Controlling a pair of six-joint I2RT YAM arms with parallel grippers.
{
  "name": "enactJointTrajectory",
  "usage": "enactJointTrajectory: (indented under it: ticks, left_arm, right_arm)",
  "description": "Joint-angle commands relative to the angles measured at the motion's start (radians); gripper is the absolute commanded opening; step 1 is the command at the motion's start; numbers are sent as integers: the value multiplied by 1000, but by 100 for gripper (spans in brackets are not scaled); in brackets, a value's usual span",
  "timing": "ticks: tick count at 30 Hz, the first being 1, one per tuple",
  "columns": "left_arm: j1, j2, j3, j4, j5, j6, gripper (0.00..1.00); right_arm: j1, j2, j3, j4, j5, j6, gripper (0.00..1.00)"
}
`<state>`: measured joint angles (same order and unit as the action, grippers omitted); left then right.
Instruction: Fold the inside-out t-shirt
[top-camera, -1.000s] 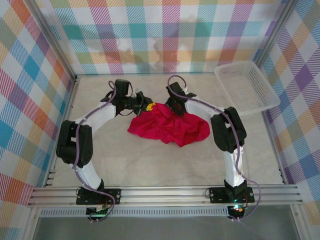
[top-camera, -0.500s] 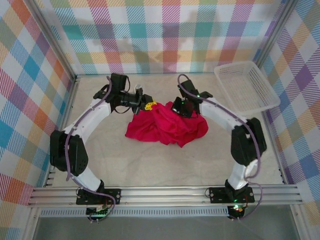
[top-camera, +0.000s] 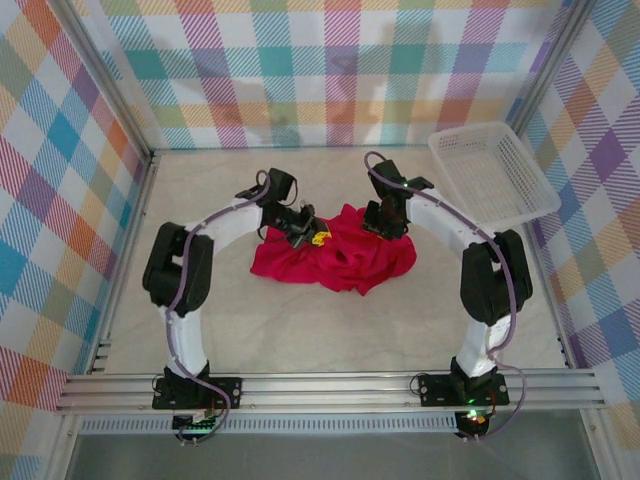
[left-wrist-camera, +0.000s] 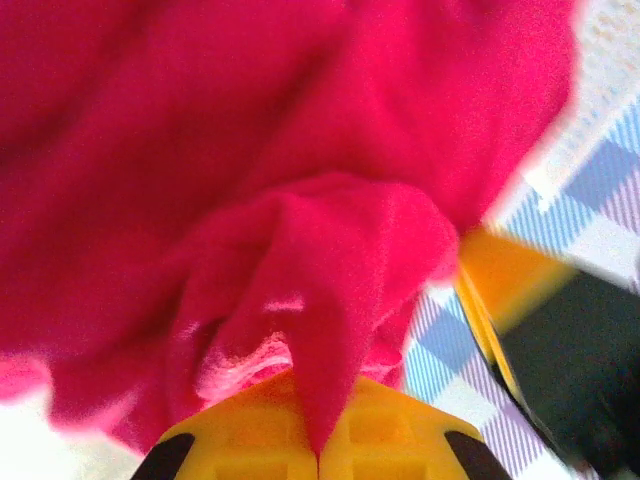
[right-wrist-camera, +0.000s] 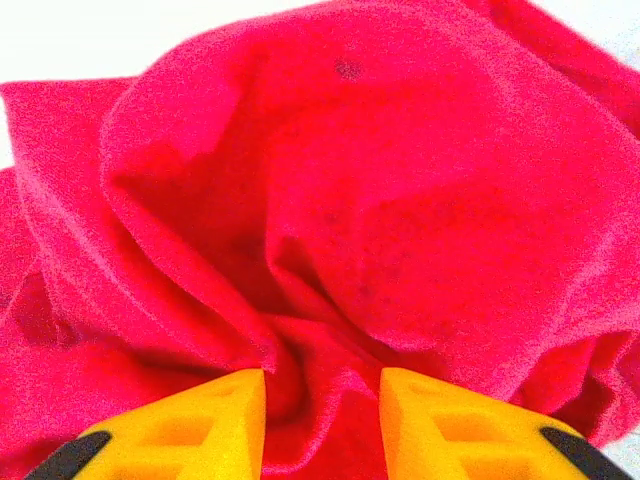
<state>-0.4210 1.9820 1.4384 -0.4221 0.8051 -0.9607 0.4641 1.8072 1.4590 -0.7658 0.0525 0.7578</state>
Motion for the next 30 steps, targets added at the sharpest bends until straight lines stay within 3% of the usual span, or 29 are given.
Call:
enactJointTrajectory:
  ticks: [1, 4, 8, 14, 18, 30]
  left_arm:
    - [9, 27, 104, -33, -37, 45, 12]
    - [20, 47, 136, -52, -49, 58, 35]
    - [41, 43, 159, -79, -59, 78, 52]
    - [93, -12, 133, -159, -95, 156, 53]
    - [133, -74, 26, -149, -103, 177, 50]
    - [151, -138, -133, -92, -79, 187, 41]
  right_arm:
    - [39, -116, -33, 3, 50, -3, 36]
    - [96, -204, -112, 74, 41, 5, 34]
    - [189, -258, -149, 117, 37, 9, 27]
    - [305, -126, -54, 73, 46, -33, 25]
    - [345, -47, 3, 6, 125, -72, 25]
    - [340, 111, 103, -42, 392, -258, 31]
